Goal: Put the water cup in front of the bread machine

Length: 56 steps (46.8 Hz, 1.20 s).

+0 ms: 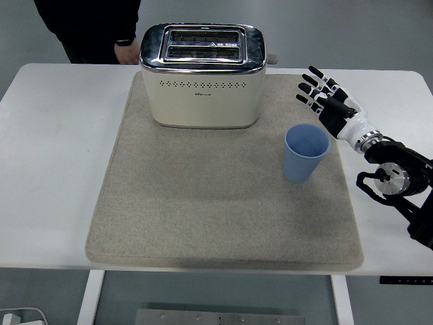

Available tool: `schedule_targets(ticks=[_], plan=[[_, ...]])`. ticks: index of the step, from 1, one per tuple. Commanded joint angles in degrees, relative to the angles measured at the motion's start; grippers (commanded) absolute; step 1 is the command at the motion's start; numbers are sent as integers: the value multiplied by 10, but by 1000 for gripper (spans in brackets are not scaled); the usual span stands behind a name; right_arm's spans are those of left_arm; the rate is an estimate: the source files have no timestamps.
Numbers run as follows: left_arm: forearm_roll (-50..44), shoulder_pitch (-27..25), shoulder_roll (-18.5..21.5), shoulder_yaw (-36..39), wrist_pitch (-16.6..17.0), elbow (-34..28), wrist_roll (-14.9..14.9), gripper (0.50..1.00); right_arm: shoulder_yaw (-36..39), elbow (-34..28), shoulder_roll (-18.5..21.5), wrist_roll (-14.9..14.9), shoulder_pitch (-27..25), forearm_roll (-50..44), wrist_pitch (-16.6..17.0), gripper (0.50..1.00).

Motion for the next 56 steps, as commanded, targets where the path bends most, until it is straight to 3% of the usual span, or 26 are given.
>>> schedule_targets(ticks=[1,24,31,51,56], plan=[[0,0,0,0,0,0,0,1000,-1,0,0,0,1,0,0,915],[0,0,0,0,0,0,0,1000,-4,1,-3,1,2,0,5,915],[0,0,0,0,0,0,0,1000,-4,2,-19,1,1,0,45,915],[0,0,0,0,0,0,1,1000,-6,4,-123,4,-26,-16,161,915],[0,0,0,0,0,0,0,1000,-6,5,-148,24,-42,-29,196,915]])
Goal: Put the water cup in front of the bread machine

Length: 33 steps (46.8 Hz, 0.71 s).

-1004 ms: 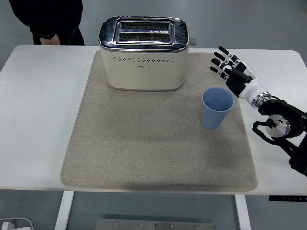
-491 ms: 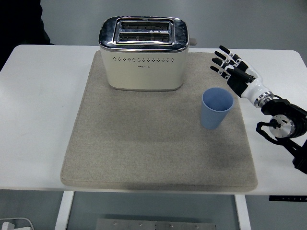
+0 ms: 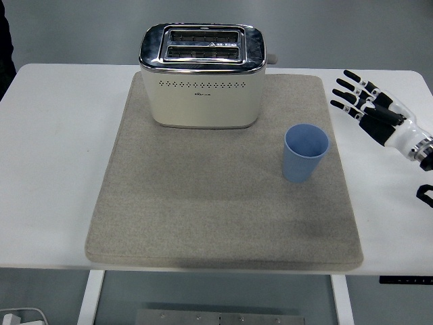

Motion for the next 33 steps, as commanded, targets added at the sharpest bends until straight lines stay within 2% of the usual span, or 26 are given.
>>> schedule_targets(ticks=[1,8,13,23,33], plan=[[0,0,0,0,0,0,0,1000,0,1,-19,21,-10,-12,26,915],[0,0,0,0,0,0,1,1000,1,2,-49,47,-26,-72,40,915],[0,0,0,-1,0,0,0,1000,1,2,-63,98,-38,-135,39,915],[0,0,0,0,0,0,0,1000,3,2,-70,168,-59,-206,25,915],[0,0,0,0,0,0,0,1000,3,28,-86,171,-74,-221,25,915]])
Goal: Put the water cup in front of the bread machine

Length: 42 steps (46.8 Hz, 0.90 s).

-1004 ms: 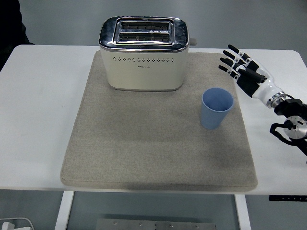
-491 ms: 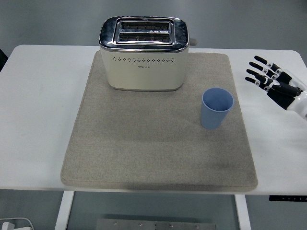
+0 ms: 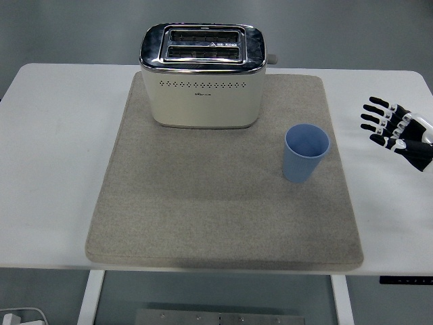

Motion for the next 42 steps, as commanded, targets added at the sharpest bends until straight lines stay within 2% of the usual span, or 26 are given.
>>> schedule_targets(ticks=[1,17,29,42], plan=[[0,0,0,0,0,0,0,1000,0,16,-8,0,-7,-2,-1,915],[0,0,0,0,0,0,0,1000,0,53,-6,0,-32,-10,-3,915],[0,0,0,0,0,0,0,1000,5,65,16,0,-48,-49,-50,915],[0,0,0,0,0,0,0,1000,7,87,27,0,-57,-49,-73,915]])
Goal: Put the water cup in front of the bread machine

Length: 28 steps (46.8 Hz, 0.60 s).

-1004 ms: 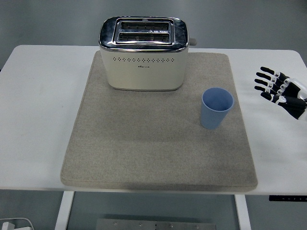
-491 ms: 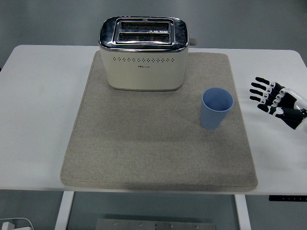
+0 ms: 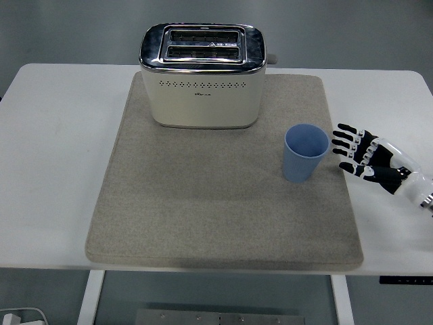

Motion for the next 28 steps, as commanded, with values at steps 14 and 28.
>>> schedule_targets(ticks=[14,28], plan=[[0,0,0,0,0,0,0,1000,-3,42,3,0,-11,0,-23,915],[1,0,0,0,0,-1,0,1000,-7,48,28,0,-13,0,-45,915]])
